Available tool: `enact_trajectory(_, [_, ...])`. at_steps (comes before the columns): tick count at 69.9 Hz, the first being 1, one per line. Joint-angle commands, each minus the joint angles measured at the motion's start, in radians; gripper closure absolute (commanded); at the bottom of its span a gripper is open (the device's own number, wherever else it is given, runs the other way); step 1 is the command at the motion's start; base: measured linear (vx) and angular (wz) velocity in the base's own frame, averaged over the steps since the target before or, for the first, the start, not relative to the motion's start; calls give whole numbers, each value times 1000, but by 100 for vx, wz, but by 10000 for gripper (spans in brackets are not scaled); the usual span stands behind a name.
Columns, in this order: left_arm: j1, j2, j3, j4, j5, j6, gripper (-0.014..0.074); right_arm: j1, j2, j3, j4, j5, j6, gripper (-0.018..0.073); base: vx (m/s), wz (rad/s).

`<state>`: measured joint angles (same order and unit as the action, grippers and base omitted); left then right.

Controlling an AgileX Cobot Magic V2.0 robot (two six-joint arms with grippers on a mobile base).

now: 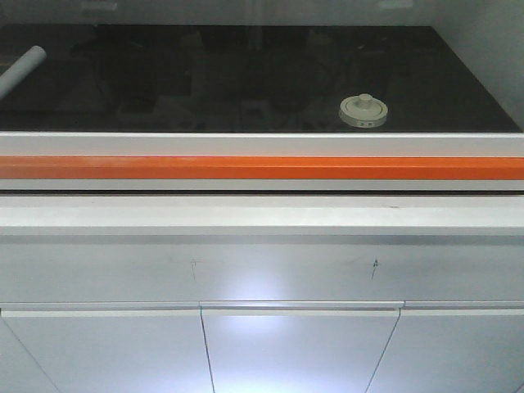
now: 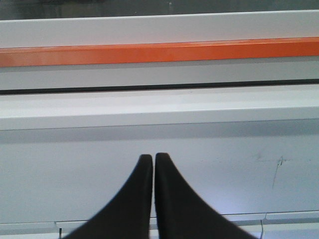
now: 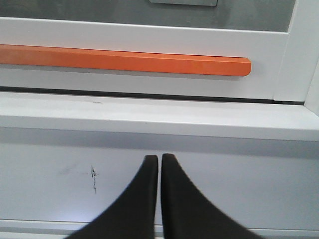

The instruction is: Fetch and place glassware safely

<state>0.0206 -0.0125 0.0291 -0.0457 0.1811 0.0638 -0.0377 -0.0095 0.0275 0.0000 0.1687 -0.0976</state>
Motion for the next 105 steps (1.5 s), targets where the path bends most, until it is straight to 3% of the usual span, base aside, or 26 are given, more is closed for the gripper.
enact_trajectory(1, [-6, -11, 27, -8, -72, -6, 603, -5, -12, 18, 0, -77, -1, 567, 0, 0])
enact_trajectory(105, [-6, -11, 27, -8, -72, -6, 603, -5, -12, 18, -10, -77, -21, 566, 0, 0])
